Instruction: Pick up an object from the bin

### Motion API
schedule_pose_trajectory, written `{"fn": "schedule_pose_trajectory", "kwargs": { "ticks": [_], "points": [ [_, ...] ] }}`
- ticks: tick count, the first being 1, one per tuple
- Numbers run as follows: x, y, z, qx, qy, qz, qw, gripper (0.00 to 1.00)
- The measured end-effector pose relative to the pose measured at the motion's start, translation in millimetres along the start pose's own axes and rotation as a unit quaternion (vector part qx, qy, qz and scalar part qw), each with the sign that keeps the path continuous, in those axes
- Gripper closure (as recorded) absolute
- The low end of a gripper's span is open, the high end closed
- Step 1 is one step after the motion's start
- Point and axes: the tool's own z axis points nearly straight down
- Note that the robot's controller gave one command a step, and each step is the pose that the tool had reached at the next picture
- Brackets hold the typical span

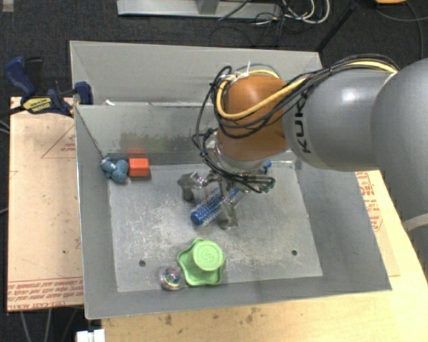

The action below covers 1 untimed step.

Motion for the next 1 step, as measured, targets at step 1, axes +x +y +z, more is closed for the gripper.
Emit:
{"fn": "schedule_pose_trajectory", "kwargs": {
  "ticks": [1],
  "points": [
    [-0.8, 0.2, -0.3, -0.001, -0.0012, 0.002, 1.0000, 0.00]
  ]
}}
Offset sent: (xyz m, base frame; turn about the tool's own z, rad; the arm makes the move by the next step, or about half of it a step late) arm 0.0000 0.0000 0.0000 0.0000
